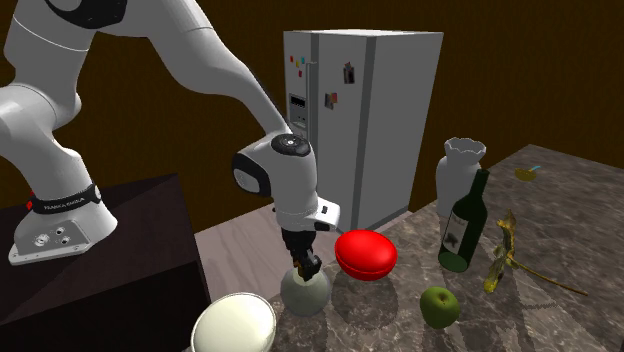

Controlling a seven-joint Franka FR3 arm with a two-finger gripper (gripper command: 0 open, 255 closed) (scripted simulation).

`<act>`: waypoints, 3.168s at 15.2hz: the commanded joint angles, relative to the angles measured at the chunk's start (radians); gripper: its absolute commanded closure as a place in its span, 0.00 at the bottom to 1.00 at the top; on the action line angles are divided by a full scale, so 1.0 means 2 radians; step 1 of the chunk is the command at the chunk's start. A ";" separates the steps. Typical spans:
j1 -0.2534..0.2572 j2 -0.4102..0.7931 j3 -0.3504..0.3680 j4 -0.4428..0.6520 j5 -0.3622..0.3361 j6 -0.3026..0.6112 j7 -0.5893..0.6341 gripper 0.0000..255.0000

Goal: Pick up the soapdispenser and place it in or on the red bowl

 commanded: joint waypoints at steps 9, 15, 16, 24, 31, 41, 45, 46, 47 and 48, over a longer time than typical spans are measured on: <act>0.009 -0.023 -0.012 -0.008 -0.012 -0.015 0.009 1.00; 0.021 -0.057 -0.029 -0.017 -0.031 -0.040 0.025 1.00; 0.023 -0.063 -0.031 -0.018 -0.035 -0.044 0.027 1.00; 0.038 -0.105 -0.052 -0.022 -0.063 -0.080 0.049 1.00; 0.049 -0.140 -0.067 -0.020 -0.089 -0.113 0.069 1.00; 0.065 -0.142 -0.069 0.042 -0.109 -0.173 0.111 1.00; 0.071 -0.099 -0.058 0.127 -0.105 -0.214 0.142 1.00; 0.071 -0.087 -0.055 0.151 -0.103 -0.225 0.150 1.00; 0.072 -0.074 -0.053 0.175 -0.102 -0.236 0.158 1.00; 0.072 -0.061 -0.050 0.201 -0.101 -0.249 0.166 1.00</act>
